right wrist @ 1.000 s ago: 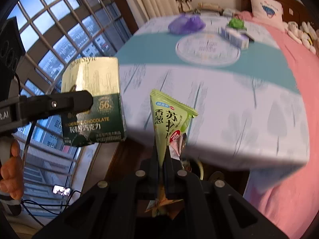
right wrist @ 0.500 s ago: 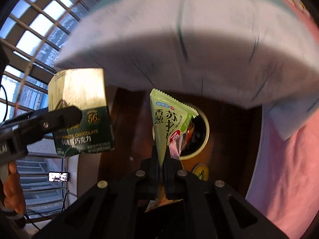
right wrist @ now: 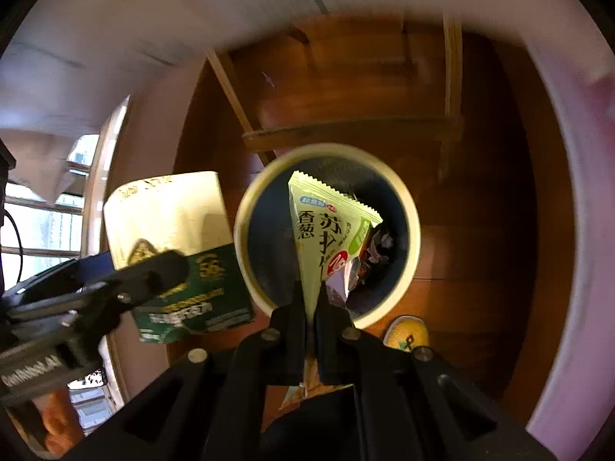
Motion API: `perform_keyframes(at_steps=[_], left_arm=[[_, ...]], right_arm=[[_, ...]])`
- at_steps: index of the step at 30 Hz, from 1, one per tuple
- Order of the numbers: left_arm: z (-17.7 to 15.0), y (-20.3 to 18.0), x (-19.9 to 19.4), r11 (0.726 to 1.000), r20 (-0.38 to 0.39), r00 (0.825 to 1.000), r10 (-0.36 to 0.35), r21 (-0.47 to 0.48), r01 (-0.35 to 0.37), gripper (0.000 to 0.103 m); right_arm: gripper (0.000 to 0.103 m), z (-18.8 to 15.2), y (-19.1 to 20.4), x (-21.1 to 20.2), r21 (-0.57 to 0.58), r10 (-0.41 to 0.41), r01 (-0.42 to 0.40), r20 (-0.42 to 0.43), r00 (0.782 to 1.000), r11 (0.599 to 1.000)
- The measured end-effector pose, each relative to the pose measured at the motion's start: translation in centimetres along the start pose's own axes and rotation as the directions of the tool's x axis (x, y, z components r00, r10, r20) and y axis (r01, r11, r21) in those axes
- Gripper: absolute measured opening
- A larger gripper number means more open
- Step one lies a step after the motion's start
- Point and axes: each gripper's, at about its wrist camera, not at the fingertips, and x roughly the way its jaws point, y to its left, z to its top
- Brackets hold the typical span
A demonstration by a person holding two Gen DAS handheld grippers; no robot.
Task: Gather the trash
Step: 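Carry the cracker packet and chocolate box over the bin and release both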
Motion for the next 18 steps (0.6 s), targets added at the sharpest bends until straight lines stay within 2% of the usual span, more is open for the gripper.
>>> perform_keyframes(at_steps=[6,8,9,11,13,18], left_arm=[[1.1,0.7,5.4,1.000,-0.014,0.999,0.029,0.011,-0.029,0.062],[1.3,1.2,6.3,0.999,-0.018,0.999,0.037,0.016,-0.037,0.069],[1.3,1.5,6.5,0.999,-0.020,0.999,0.044,0.018,-0.043,0.076],[1.4,1.6,6.9,0.998,-0.019,0.998,0.055,0.014,-0.055,0.077],[1.5,2.0,7.3,0.998,-0.025,0.997,0.066,0.010,-0.066,0.084],[0.9,2.7,6.8,0.994,-0.006,0.994,0.107,0.001,-0.107,0.086]], right_arm=[[0.004,-0.7,-1.4,4.8,0.012,-0.008,0.008,0.005,1.000,1.000],[0.004,-0.7,-1.9,5.7,0.027,-0.006,0.005,0.008,1.000,1.000],[0.004,-0.5,-2.1,6.0,0.032,-0.005,0.005,0.010,1.000,0.999],[0.004,-0.4,-2.2,6.6,0.035,-0.003,0.002,0.016,1.000,0.999],[0.004,-0.1,-2.4,7.1,0.035,0.001,-0.002,0.023,1.000,0.999],[0.004,0.9,-2.0,7.1,0.033,0.022,-0.024,0.043,0.999,0.999]])
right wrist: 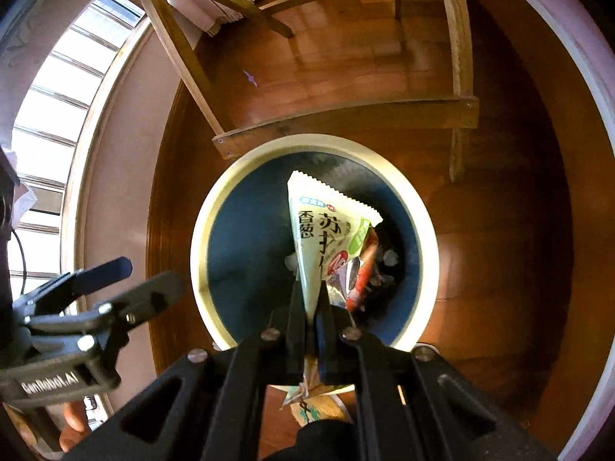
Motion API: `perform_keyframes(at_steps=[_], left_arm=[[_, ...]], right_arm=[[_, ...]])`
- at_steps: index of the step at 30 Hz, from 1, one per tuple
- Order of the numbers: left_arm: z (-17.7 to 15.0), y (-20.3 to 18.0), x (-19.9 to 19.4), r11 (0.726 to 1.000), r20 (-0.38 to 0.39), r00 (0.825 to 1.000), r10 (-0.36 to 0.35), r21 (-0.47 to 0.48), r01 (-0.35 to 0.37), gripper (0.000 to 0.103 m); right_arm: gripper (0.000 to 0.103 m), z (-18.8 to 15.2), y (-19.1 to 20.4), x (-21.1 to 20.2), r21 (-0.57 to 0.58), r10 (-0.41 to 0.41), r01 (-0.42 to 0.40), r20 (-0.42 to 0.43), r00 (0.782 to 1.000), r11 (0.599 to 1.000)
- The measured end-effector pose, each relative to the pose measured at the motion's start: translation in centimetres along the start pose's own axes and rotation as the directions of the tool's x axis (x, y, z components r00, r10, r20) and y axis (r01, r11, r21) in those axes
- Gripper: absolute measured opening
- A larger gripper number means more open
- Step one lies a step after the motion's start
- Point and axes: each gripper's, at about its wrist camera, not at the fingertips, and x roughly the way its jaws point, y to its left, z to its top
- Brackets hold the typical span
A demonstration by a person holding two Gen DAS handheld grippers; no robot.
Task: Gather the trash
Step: 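Carry the cracker packet and chocolate box over the bin and release both, then raise both tools back toward the table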
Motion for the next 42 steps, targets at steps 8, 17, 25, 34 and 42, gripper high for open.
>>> perform_keyframes(at_steps=[8,17,25,34,42], left_arm=[[-1.0,1.1,-2.6,0.998,0.024,0.999,0.032,-0.059,-0.031,0.086],[-1.6,1.1,-9.7,0.992,0.095,0.992,0.082,-0.102,-0.072,0.086],[-1.5,0.2,-21.4,0.994,0.163,0.984,0.073,-0.092,-0.059,0.086],[-1.6,-1.1,-35.4,0.998,0.302,0.952,0.042,-0.050,-0.029,0.086],[-1.4,-1.1,-46.0,1.000,0.447,0.894,0.022,0.006,-0.027,0.086]], right_arm=[[0.041,0.8,1.6,-1.2,-0.024,0.022,-0.022,0.024,0.999,0.999],[0.041,0.6,3.3,-6.0,-0.051,0.010,-0.009,0.033,0.999,0.999],[0.041,0.2,6.6,-16.7,-0.063,0.016,-0.012,0.064,0.998,0.998],[0.041,0.8,13.0,-30.6,-0.155,0.055,-0.032,0.141,0.989,0.987],[0.041,1.1,17.0,-39.4,-0.224,0.056,0.006,0.267,0.962,0.974]])
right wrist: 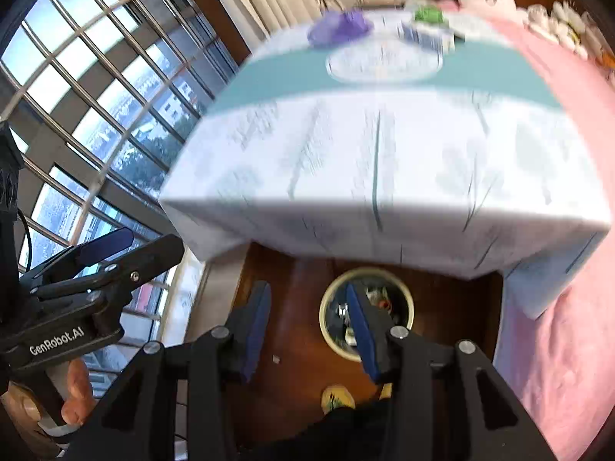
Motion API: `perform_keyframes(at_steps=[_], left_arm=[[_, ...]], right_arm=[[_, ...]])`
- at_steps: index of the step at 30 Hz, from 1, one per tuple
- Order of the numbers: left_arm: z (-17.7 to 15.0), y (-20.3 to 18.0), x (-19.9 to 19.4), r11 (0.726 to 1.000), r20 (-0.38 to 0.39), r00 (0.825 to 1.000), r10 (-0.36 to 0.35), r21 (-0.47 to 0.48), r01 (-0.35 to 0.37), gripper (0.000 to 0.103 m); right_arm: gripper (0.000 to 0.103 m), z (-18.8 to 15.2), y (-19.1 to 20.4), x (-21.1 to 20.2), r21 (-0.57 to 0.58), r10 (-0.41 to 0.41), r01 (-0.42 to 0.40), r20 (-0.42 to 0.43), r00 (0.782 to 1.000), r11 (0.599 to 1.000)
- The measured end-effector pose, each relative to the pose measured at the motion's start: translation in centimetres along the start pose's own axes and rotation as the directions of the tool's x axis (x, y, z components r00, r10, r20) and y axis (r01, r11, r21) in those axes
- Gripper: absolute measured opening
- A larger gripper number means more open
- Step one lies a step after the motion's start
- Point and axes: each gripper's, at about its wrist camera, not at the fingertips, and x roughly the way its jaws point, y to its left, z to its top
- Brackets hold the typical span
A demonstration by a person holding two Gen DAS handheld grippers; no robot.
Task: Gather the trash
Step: 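Raise both tools back toward the table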
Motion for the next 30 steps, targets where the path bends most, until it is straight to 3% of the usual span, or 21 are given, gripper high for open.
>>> perform_keyframes(at_steps=[6,16,22,30], left_arm=[[2.6,-0.4,-3.8,0.999,0.090,0.996,-0.006,0.036,0.003,0.086],[6.4,-3.5,-5.2,0.986,0.165,0.986,-0.004,0.167,-0.024,0.086],[10.6,-5.3,-3.0,0.978,0.173,0.985,0.024,0.199,-0.059,0.086],[20.8,-6.1,4.5,0.991,0.112,0.993,0.040,0.119,-0.054,0.086]], right_arm=[[0.041,2.5,2.0,-4.0,-0.030,-0.036,0.039,0.103,0.994,0.999],[0.041,6.6,1.7,-8.5,-0.028,-0.085,0.096,0.271,0.959,0.995],[0.041,10.2,0.0,-8.1,-0.049,-0.098,0.118,0.301,0.949,0.992],[0.041,20.2,-6.0,-4.3,-0.103,-0.076,0.111,0.297,0.952,0.988]])
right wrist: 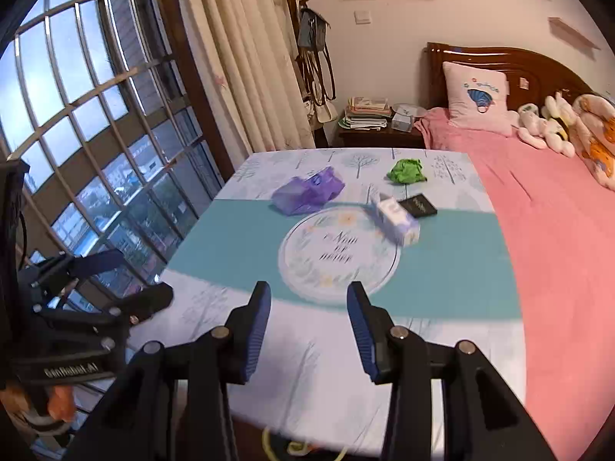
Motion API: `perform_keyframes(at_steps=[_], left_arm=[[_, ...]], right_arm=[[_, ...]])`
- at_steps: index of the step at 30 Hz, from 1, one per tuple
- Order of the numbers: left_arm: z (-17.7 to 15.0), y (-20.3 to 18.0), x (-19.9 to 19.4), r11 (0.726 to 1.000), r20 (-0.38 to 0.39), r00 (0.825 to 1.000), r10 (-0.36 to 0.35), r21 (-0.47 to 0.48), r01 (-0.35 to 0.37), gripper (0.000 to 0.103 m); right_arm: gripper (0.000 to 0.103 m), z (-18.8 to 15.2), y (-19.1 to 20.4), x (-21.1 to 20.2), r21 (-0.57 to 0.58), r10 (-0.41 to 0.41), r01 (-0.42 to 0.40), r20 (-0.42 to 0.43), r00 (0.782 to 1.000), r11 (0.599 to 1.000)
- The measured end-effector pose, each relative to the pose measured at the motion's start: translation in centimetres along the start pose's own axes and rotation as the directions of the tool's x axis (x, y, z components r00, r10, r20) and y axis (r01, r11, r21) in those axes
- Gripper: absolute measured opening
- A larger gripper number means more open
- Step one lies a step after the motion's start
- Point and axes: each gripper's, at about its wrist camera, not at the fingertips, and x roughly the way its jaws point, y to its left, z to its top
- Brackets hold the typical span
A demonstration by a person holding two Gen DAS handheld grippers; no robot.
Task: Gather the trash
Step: 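Raise both tools back toward the table, then grasp the white box with the right tool while the left grasps the purple bag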
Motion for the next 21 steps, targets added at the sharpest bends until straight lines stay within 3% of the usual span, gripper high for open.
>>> perform_keyframes(at_steps=[9,15,19,21], left_arm=[[9.9,0.3,13.6,0.998,-0.126,0.990,0.062,0.012,-0.061,0.086],[12.6,0.3,21.0,0.990,-0.219,0.969,0.115,0.103,-0.095,0.086],[13.6,0.6,25.0,0.984,-0.275,0.951,0.142,0.142,-0.106,0.086],[14.0,0.5,26.3,0.982,-0.290,0.945,0.150,0.154,-0.109,0.086]], right_arm=[[0.041,7.1,-8.2,13.0,-0.027,-0.001,-0.003,-0.146,0.989,1.000],[0.041,8.7,-11.3,21.7,-0.062,0.008,-0.024,-0.252,0.968,0.998],[0.042,8.6,-11.8,24.4,-0.062,0.034,-0.054,-0.293,0.955,0.997],[0.042,8.7,-11.7,24.7,-0.073,0.053,-0.075,-0.267,0.962,0.994]])
